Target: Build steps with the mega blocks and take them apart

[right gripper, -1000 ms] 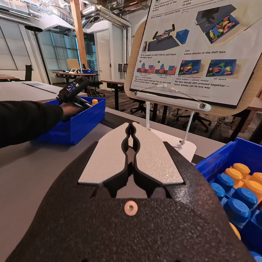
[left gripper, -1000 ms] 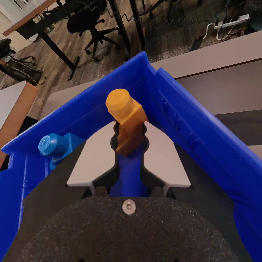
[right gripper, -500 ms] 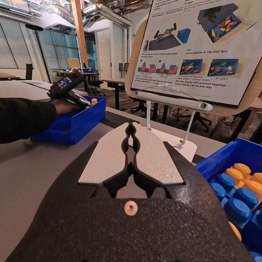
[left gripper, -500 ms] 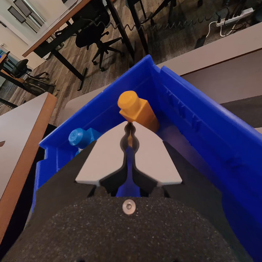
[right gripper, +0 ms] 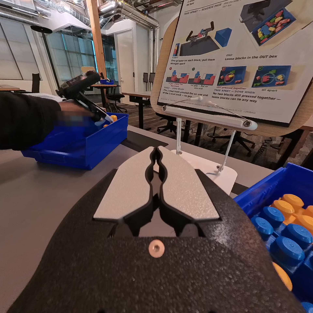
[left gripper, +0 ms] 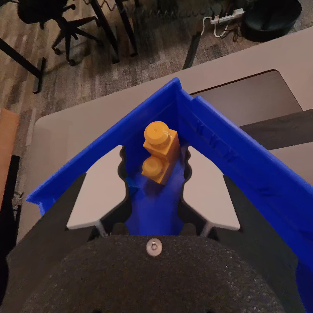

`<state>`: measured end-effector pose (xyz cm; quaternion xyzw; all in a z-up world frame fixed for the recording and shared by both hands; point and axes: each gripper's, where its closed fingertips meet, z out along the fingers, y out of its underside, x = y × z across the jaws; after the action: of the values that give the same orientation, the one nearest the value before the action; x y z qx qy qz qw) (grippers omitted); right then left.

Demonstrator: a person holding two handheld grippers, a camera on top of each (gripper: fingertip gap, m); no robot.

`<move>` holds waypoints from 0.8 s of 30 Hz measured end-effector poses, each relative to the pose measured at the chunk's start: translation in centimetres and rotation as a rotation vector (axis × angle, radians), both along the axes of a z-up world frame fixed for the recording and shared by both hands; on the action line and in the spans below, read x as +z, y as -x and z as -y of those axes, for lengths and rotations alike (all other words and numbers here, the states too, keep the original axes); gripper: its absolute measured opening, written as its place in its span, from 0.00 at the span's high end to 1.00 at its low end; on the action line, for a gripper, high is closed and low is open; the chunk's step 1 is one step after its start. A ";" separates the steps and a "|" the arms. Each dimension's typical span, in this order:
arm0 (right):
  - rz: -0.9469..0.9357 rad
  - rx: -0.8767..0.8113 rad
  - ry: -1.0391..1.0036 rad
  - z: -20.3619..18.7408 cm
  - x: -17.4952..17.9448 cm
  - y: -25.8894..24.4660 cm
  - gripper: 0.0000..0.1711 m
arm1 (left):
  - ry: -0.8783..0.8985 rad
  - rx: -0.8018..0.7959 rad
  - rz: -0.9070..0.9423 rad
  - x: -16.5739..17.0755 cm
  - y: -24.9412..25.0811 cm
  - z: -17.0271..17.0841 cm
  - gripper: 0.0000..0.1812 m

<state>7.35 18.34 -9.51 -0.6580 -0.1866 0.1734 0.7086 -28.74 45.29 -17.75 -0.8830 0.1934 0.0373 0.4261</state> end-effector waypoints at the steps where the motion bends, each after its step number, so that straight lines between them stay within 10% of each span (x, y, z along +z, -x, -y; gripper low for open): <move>1: 0.000 0.001 0.002 0.0 -0.1 0.0 1.00 | 0.014 -0.009 0.007 -0.2 -0.2 -0.1 0.63; 16: 0.008 0.015 0.006 0.0 -0.2 0.3 1.00 | 0.032 -0.090 -0.177 -2.3 -1.0 -1.3 0.76; 24: 0.013 0.013 -0.006 0.2 0.1 0.4 1.00 | -0.043 -0.120 -0.164 2.7 -1.7 -0.3 0.79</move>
<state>6.91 18.16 -9.40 -0.6557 -0.1959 0.1734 0.7083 -27.04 45.58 -15.03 -0.8545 0.2792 0.0882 0.4290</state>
